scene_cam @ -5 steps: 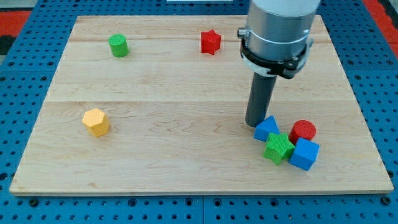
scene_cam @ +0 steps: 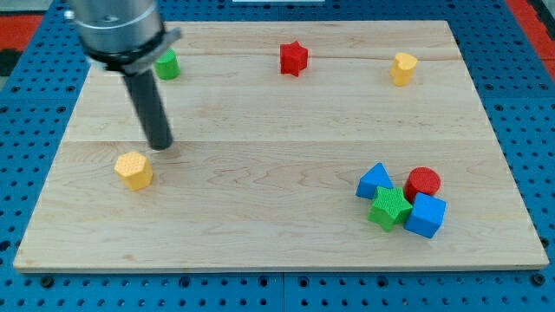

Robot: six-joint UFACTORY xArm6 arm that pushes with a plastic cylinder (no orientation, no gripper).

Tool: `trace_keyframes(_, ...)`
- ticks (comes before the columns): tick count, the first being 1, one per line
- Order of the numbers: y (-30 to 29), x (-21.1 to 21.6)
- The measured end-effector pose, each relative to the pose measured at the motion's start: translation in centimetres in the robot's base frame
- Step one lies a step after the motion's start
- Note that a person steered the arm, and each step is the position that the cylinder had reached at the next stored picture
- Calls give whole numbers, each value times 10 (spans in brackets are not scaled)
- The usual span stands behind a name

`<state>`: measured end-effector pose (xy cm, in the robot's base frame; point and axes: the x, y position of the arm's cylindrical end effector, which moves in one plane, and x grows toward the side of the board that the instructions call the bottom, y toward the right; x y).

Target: Move yellow hexagon towards the right

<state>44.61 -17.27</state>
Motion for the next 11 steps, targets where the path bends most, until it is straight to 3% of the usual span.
trace_keyframes(1, -32, 23)
trace_keyframes(3, -23, 79)
trace_keyframes(7, 56, 103)
trace_keyframes(10, 63, 91)
trace_keyframes(11, 94, 93)
